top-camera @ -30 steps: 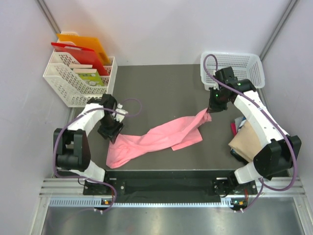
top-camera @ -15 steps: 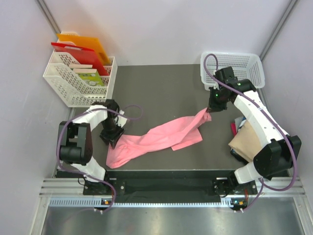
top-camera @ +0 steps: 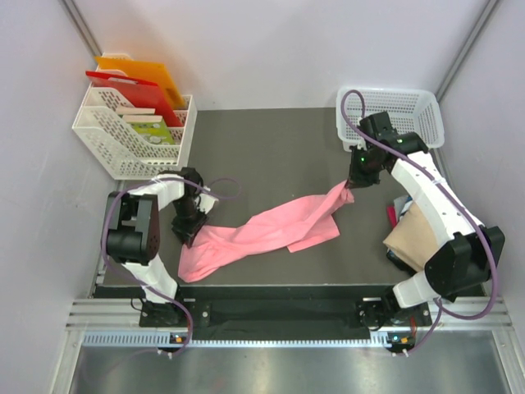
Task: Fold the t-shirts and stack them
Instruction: Flatten out the tshirt
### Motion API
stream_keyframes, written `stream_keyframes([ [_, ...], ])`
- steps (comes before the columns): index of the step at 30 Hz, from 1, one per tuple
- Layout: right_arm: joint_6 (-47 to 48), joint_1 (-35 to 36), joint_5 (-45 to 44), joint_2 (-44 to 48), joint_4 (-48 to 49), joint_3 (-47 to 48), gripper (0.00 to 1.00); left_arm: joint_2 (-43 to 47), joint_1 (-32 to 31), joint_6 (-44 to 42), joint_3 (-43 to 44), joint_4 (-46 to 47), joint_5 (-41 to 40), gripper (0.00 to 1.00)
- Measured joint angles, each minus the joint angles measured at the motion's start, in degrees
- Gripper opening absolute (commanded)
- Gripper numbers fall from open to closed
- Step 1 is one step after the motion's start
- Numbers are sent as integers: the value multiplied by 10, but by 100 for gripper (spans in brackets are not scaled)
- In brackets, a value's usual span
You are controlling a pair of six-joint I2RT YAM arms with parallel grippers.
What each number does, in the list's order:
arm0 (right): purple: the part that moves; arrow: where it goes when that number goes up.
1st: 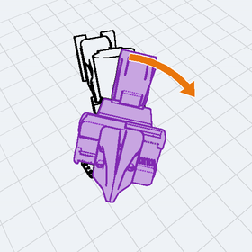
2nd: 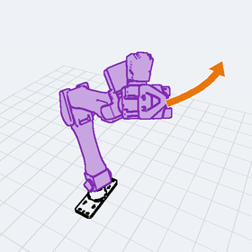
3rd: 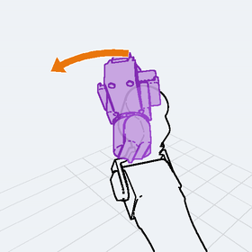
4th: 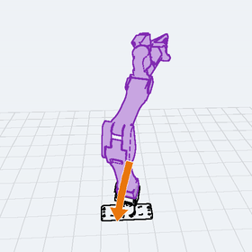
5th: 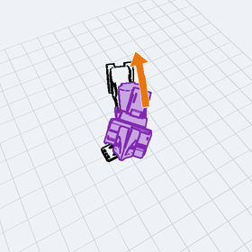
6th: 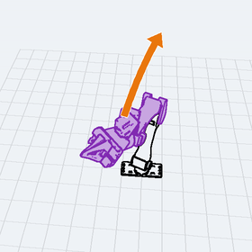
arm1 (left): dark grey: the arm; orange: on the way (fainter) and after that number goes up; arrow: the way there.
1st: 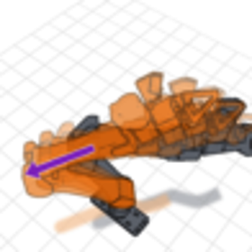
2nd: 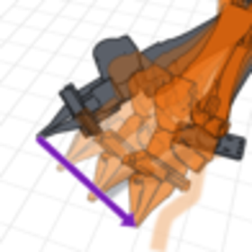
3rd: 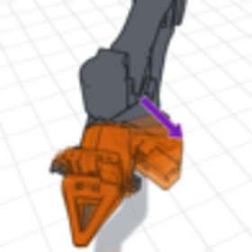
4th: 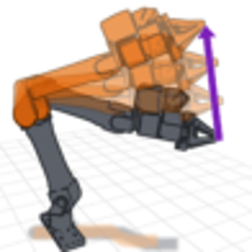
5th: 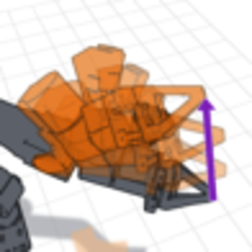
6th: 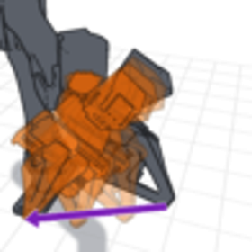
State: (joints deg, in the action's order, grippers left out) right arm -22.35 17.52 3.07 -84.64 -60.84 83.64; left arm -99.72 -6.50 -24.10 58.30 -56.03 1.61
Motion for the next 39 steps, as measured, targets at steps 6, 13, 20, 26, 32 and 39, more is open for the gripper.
stream_keyframes([
  [6,0,0,0,-12,-1,7,0,-2,0,-1,14,-1,-2,18],
  [13,3,1,-3,-31,-13,60,0,10,3,-9,102,-40,-14,10],
  [20,8,1,-10,-32,-21,113,0,57,35,-28,216,-80,-30,0],
  [26,16,1,-16,-9,-39,118,0,99,56,-47,248,-109,-57,0],
  [32,20,17,-11,96,-52,120,0,118,65,-80,354,-161,-83,0],
  [39,21,39,69,282,-83,140,0,207,80,-143,431,-202,-134,0],
])
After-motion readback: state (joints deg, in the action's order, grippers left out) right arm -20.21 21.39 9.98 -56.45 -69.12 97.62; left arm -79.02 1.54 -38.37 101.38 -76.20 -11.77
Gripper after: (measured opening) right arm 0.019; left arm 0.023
